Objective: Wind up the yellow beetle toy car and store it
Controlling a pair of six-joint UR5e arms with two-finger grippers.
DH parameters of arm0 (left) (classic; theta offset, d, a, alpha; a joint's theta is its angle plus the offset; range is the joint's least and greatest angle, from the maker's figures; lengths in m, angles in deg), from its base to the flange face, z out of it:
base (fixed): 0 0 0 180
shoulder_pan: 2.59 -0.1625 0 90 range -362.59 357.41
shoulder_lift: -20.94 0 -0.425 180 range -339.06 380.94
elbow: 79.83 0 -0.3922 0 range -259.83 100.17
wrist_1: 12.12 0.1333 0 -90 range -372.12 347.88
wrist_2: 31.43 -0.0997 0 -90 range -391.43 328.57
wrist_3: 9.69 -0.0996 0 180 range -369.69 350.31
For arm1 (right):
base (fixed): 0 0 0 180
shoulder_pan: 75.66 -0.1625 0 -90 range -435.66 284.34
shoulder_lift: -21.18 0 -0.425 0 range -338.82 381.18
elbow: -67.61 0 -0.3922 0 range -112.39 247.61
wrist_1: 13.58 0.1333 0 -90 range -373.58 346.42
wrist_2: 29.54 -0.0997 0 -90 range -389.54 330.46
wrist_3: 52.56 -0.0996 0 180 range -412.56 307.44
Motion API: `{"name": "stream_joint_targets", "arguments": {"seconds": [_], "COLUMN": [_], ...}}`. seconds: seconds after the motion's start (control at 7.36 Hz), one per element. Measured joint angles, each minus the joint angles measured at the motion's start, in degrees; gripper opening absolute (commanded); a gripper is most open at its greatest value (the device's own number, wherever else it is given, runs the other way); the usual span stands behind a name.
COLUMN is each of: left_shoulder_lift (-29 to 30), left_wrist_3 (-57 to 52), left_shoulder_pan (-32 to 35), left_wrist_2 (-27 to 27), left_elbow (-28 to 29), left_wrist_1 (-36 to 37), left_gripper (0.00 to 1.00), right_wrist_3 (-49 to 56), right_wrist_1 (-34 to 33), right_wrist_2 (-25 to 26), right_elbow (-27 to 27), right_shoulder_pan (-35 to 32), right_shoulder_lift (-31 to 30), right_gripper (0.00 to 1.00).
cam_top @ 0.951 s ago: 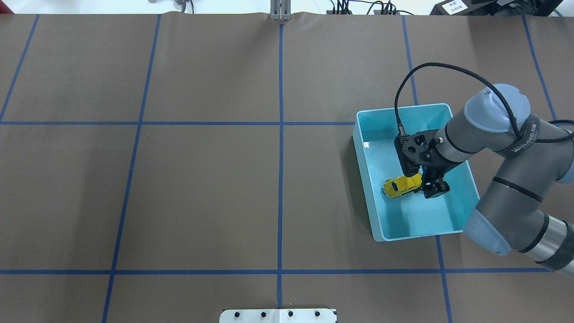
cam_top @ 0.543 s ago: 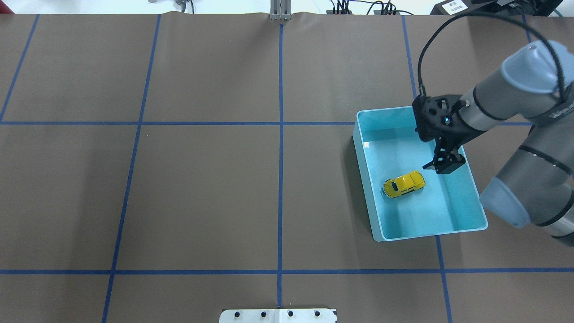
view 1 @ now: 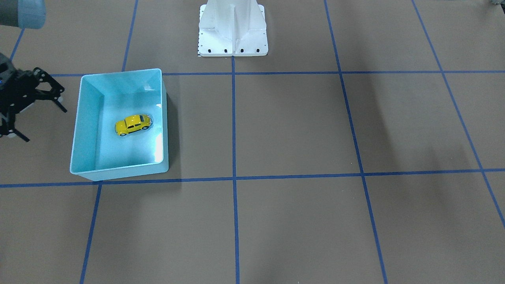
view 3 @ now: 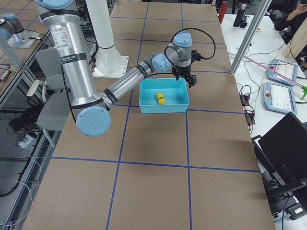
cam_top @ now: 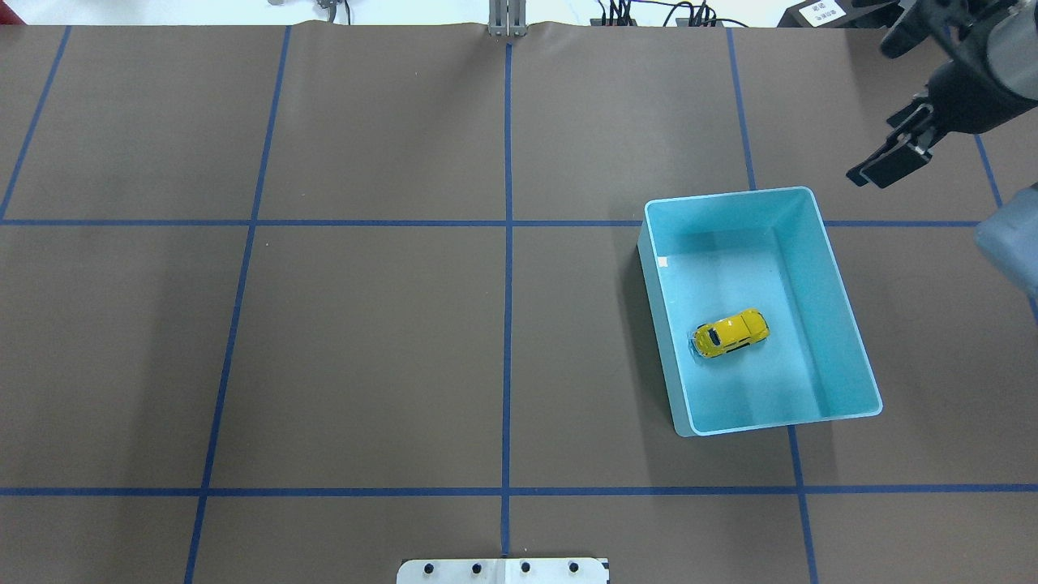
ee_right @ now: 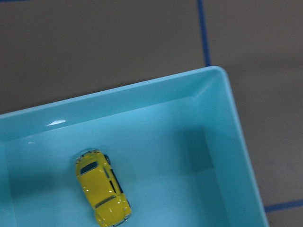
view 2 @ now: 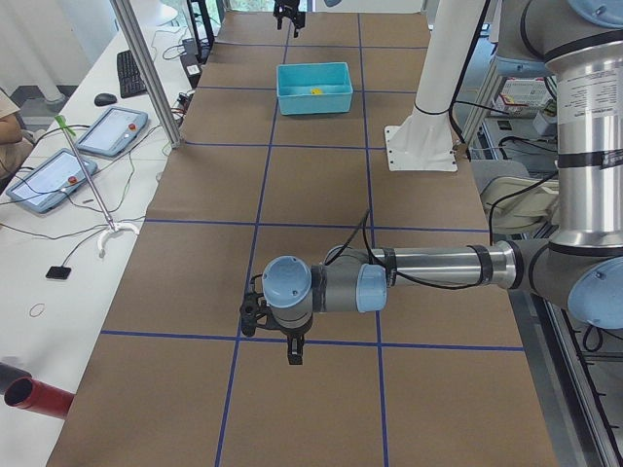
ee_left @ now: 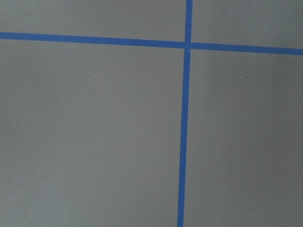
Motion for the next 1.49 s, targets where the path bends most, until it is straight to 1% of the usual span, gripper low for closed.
{"name": "stream_joint_targets", "arguments": {"seconds": [0.14, 0.27, 0.41, 0.68, 0.95, 1.22, 1.49], "left_shoulder_lift": [0.00, 0.00, 0.00, 0.00, 0.00, 0.00, 0.00], "left_wrist_3": [0.00, 0.00, 0.00, 0.00, 0.00, 0.00, 0.00], "left_shoulder_pan": [0.00, 0.00, 0.00, 0.00, -0.06, -0.08, -0.09], "left_wrist_2": [0.00, 0.00, 0.00, 0.02, 0.10, 0.16, 0.18], "left_elbow": [0.00, 0.00, 0.00, 0.00, 0.00, 0.00, 0.00], "left_wrist_1": [0.03, 0.04, 0.04, 0.04, 0.08, 0.03, 0.00], "left_gripper": [1.00, 1.00, 1.00, 1.00, 1.00, 1.00, 1.00], "right_wrist_3": [-6.36, -9.41, -10.73, -11.36, -10.67, -10.46, -10.45], "right_wrist_1": [-3.10, -4.84, -5.47, -5.59, -4.27, -0.08, 2.00], "right_wrist_2": [-0.73, -1.33, -2.43, -4.05, -4.09, -4.00, -4.06], "right_elbow": [-1.11, -2.62, -3.57, -5.48, -9.09, -12.77, -13.76], "right_shoulder_pan": [-3.30, -6.86, -10.59, -15.21, -17.31, -17.74, -17.87], "right_shoulder_lift": [-0.24, -1.56, -4.46, -10.46, -14.82, -17.10, -18.66], "right_gripper": [1.00, 1.00, 1.00, 1.00, 1.00, 1.00, 1.00]}}
